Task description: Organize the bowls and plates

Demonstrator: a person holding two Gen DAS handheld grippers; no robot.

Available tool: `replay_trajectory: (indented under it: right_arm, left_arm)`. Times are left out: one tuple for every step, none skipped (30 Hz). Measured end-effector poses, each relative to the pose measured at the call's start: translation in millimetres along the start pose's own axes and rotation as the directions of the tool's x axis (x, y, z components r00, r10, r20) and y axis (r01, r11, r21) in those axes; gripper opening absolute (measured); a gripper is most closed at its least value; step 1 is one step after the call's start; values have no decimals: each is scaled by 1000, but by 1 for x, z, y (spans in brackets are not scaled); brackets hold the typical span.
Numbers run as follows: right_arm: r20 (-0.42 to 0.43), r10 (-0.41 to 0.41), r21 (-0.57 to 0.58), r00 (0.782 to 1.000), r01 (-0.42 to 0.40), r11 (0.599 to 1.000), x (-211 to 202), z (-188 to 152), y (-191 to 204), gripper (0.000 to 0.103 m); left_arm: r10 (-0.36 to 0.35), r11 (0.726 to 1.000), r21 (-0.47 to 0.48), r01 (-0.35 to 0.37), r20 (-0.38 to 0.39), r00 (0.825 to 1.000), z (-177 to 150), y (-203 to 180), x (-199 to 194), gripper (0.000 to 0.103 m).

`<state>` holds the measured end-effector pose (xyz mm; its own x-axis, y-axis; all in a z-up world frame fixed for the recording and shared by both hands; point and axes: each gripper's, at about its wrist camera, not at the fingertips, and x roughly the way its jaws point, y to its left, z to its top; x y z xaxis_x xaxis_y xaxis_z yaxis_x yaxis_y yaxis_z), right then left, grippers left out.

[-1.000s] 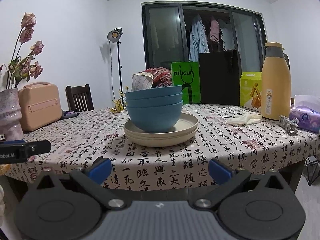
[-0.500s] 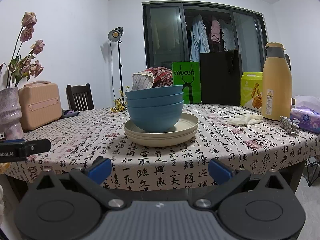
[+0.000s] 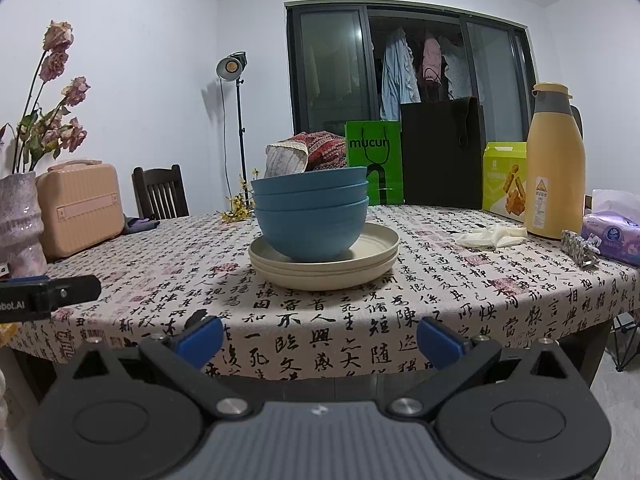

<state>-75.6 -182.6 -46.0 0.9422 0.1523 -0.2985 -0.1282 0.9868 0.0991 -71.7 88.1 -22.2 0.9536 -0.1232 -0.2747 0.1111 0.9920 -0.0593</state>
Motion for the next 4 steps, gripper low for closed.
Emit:
replay_trajectory:
  right_arm:
    - [0,0,0,1000,0,1000,1,0,0,103]
    - [0,0,0,1000,0,1000,1,0,0,103]
    - [-1,1,0,1000,-1,1000,1,0,0,103]
    - [-3,1,0,1000,-1,1000,1,-1,0,103]
  left_arm:
    - [-1,1000,-1,1,0,1000,0,0,0,103]
    - [-1,1000,-3,1,-1,1000,0,1,0,103]
    - [0,1000,-4,0,-3,1000,0,1,1,103]
    - [-1,1000,-5,1,-5,1000,0,1,1,103]
